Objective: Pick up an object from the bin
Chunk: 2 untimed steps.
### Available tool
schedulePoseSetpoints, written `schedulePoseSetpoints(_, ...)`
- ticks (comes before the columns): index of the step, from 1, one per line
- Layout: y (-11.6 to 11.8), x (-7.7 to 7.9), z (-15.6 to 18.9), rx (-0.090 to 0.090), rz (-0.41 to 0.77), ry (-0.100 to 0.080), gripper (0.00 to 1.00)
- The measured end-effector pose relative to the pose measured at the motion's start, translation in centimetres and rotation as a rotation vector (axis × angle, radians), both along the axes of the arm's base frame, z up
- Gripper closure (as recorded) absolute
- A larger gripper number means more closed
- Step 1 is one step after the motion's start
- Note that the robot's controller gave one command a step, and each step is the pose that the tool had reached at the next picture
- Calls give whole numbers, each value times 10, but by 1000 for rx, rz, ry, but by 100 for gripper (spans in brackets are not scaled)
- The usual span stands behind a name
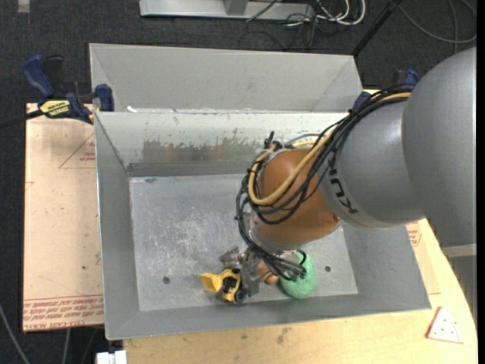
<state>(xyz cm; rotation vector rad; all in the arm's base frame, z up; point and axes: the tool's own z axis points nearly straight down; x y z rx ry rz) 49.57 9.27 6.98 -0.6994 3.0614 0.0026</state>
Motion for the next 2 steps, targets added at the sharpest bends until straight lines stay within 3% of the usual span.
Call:
schedulePoseSetpoints(1, 0, 0, 0, 0, 0, 0, 100)
schedulePoseSetpoints(2, -7, 29, 182, 1, -64, -10, 100)
